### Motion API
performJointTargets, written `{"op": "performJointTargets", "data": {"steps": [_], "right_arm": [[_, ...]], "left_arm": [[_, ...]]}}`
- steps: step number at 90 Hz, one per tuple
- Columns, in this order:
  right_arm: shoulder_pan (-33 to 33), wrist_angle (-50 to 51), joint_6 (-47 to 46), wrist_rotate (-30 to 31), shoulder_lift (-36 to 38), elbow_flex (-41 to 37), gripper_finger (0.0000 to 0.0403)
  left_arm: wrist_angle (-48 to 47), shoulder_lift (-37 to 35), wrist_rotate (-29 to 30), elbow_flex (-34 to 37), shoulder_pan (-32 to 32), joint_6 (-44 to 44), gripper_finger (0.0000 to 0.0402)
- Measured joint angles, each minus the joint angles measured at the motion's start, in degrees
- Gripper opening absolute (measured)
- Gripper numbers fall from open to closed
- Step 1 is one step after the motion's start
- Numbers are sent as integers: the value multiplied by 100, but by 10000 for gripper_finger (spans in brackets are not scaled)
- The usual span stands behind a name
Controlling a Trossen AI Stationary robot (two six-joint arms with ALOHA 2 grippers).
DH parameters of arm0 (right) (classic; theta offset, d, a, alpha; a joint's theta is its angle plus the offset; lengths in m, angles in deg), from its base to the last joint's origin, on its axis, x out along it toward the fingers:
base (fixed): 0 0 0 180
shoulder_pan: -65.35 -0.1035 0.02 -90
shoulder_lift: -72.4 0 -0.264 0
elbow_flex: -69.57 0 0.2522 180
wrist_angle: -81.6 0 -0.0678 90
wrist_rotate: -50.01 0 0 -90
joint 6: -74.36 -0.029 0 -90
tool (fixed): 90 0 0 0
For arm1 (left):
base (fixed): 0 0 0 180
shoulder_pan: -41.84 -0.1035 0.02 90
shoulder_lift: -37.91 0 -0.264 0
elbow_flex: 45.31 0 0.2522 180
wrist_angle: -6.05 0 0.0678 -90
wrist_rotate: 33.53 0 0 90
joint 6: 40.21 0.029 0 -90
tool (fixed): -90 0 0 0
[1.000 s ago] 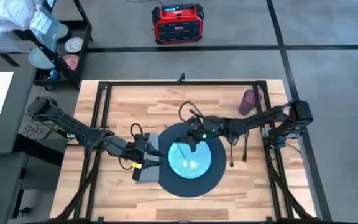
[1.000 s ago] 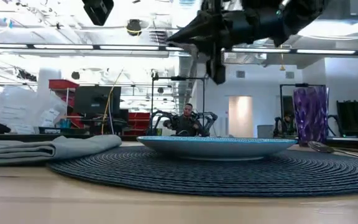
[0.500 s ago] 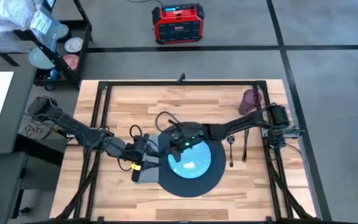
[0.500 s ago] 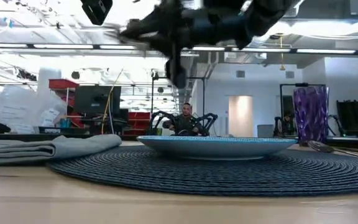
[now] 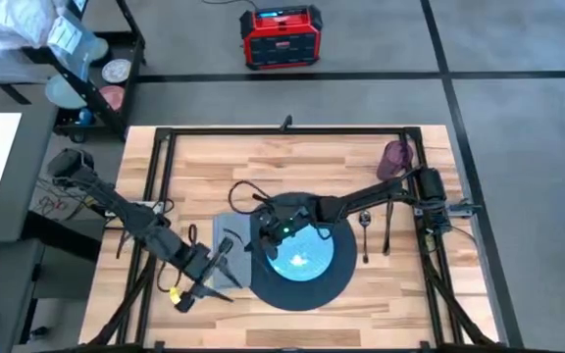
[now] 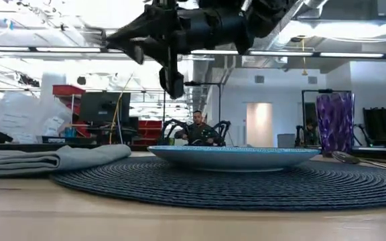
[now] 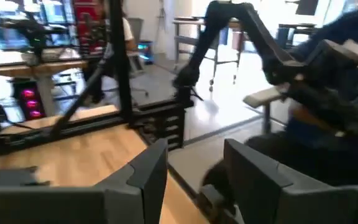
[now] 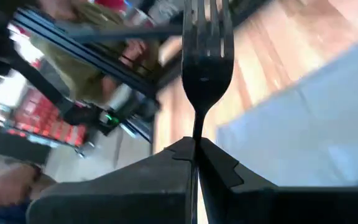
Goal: Set table place
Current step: Put the black fork on the gray table napkin
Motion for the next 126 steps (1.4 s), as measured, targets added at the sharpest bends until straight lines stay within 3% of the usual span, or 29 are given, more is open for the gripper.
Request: {"op": "performJointTargets", "data": {"steps": [8,18,40,62,78,106,126], "right_arm": [[2,740,313,214,0,221,0],[26,762,398,260,-2,335,0],[66,741,446,118,2,481,0],[79,315,252,-114,-376,516,0],[79,493,218,-313,-1046,1198,0],[68,1765,591,-450,-1950,2627,0],[103,2156,660,-393,-2162,2943,0]], "left_arm": [[-19,-35,406,0,-27,-169,141],[80,-105,510,0,-50,-112,141],[663,-98,-423,2,138,326,141],[928,-98,-464,4,375,781,140],[916,-98,-456,7,374,687,140],[760,-98,-385,7,370,488,140],[712,-98,-370,7,372,476,140]]}}
